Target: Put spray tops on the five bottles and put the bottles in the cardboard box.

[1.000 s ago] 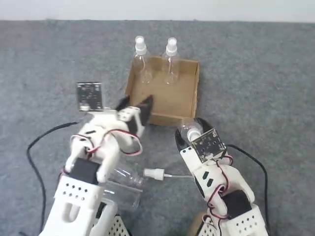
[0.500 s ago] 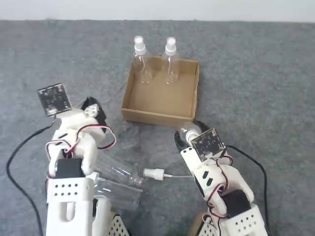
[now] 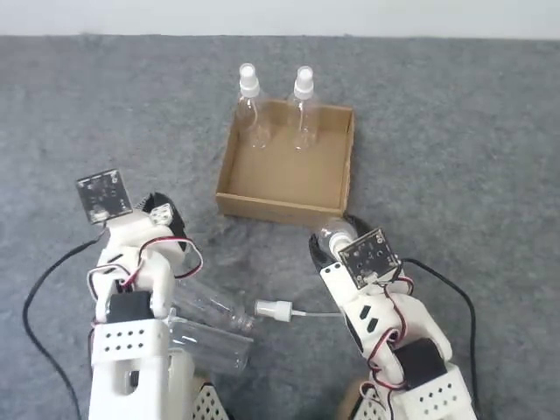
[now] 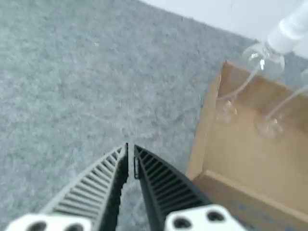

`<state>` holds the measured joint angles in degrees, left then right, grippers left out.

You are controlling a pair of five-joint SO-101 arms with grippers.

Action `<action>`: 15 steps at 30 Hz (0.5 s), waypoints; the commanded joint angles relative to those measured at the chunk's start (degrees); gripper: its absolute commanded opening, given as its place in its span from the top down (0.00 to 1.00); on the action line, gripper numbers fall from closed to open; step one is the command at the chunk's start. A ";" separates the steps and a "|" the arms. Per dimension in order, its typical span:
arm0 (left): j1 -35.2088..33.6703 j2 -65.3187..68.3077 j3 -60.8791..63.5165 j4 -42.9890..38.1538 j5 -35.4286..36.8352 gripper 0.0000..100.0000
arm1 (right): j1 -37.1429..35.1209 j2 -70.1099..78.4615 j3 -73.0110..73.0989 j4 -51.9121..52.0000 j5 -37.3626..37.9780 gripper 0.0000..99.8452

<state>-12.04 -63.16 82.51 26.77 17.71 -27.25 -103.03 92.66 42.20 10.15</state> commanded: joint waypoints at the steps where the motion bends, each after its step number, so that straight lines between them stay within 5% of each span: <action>1: -0.35 -1.32 2.07 -9.85 -0.44 0.99 | 1.01 -0.66 -5.54 -0.84 0.88 0.98; 15: -2.73 -1.32 3.38 -12.48 -0.44 0.98 | 4.00 -0.57 -16.97 4.00 0.88 0.98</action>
<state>-14.33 -63.16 86.46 16.13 17.71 -24.26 -103.03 81.05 45.98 10.15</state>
